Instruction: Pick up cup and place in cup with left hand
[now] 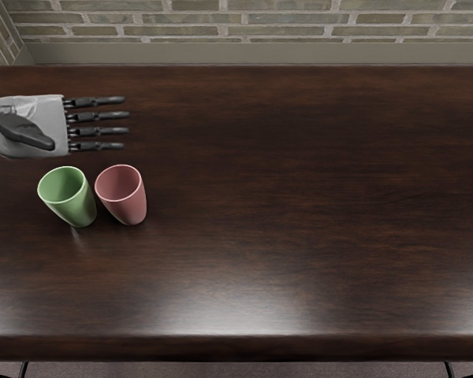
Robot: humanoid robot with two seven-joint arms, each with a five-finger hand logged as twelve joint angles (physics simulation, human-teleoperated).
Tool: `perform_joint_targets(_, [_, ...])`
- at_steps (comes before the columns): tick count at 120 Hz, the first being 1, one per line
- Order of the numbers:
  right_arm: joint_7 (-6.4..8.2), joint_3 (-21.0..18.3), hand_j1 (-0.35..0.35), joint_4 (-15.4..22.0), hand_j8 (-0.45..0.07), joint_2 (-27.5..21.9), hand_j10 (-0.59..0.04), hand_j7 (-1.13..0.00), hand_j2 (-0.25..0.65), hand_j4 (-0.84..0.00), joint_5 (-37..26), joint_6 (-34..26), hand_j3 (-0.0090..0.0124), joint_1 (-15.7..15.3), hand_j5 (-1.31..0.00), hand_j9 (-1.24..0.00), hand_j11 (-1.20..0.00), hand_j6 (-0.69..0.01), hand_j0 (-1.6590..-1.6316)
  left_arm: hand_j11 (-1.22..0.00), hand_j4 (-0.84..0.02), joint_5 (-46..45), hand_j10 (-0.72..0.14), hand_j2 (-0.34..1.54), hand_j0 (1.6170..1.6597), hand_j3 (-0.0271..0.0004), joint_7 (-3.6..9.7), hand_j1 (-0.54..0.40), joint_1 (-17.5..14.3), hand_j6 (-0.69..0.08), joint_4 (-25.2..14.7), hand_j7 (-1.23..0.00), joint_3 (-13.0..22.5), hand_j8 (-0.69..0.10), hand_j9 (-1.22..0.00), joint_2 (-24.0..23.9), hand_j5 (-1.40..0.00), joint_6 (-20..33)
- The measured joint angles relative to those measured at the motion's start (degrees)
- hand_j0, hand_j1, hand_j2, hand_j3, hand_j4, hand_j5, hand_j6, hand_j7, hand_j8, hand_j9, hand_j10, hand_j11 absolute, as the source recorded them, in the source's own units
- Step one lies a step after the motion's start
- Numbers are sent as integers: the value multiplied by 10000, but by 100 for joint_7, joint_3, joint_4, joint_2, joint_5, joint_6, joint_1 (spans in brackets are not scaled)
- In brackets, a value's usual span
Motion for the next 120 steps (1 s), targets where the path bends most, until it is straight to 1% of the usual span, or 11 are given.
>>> perform_joint_targets(14, [22,0,-3138,6,-292,3,-292,-381,-60,-292,-3,2,0,3,-381,-381,-381,-291,-16581,2,45,-42,36,-13,16581,0,0,3481,-25,54,-163,5,5,50,3,2,7,0])
perform_joint_targets(31, [44,-4,-3138,5,-292,21,-292,-381,-60,-292,-7,2,0,3,-381,-381,-381,-291,-16581,2,48,-40,38,-11,16581,0,0,3481,-211,58,-273,5,6,53,3,1,7,0])
perform_joint_targets(46, [50,-7,-3138,4,-292,33,-292,-381,-60,-292,-8,3,0,3,-381,-381,-381,-292,-16581,2,44,126,36,-9,16581,0,0,3483,-371,54,-288,4,-9,49,3,-217,6,1])
perform_joint_targets(54, [50,-8,-3138,1,-292,35,-292,-381,-60,-293,-9,3,0,3,-381,-381,-381,-292,-16581,2,45,408,36,-7,16581,0,0,3484,-612,55,-284,4,-20,50,3,-373,6,0])
perform_joint_targets(60, [51,-8,-3139,-4,-293,36,-292,-381,-59,-293,-9,3,0,1,-381,-381,-381,-293,-16581,1,40,839,33,-5,16581,0,0,3486,-877,49,-287,4,-21,45,2,-703,5,1])
perform_joint_targets(66, [52,-8,-3138,-9,-292,37,-292,-381,-60,-292,-9,3,0,-1,-381,-381,-381,-292,-16581,1,34,1475,28,-6,16581,0,0,3486,-945,41,-299,3,-25,38,2,-1039,5,2])
perform_joint_targets(73, [52,-8,-3138,-11,-292,37,-292,-381,-60,-292,-9,3,0,-3,-381,-381,-381,-292,-16581,1,26,2275,21,-7,16581,0,0,3486,-1093,32,-313,3,-27,30,2,-1234,4,2])
perform_joint_targets(89, [52,-8,-3138,-18,-292,38,-292,-381,-60,-292,-9,3,0,-5,-381,-381,-381,-292,-16581,1,11,3636,10,-5,16581,0,0,3488,-1317,14,-393,1,-35,13,1,-1333,2,3])
perform_joint_targets(101, [53,-8,-3138,-20,-292,38,-292,-381,-60,-293,-9,3,0,-5,-381,-381,-381,-292,-16581,1,1,4797,2,-2,16581,0,0,3491,-1334,3,-819,0,-20,3,0,-1338,0,3])
perform_joint_targets(110, [52,-8,-3138,-21,-292,38,-292,-381,-60,-292,-9,3,0,-6,-381,-381,-381,-292,-16581,0,-6,5376,-4,-2,16581,0,0,3491,-1373,-7,-1038,0,-11,-6,0,-1393,-1,11])
perform_joint_targets(120, [51,-10,-3138,-24,-293,34,-293,-381,-60,-293,-9,3,0,-6,-381,-381,-381,-293,-16581,0,-11,5878,-8,0,16581,0,0,3491,-1483,-13,-1309,-1,4,-12,0,-1328,-1,198])
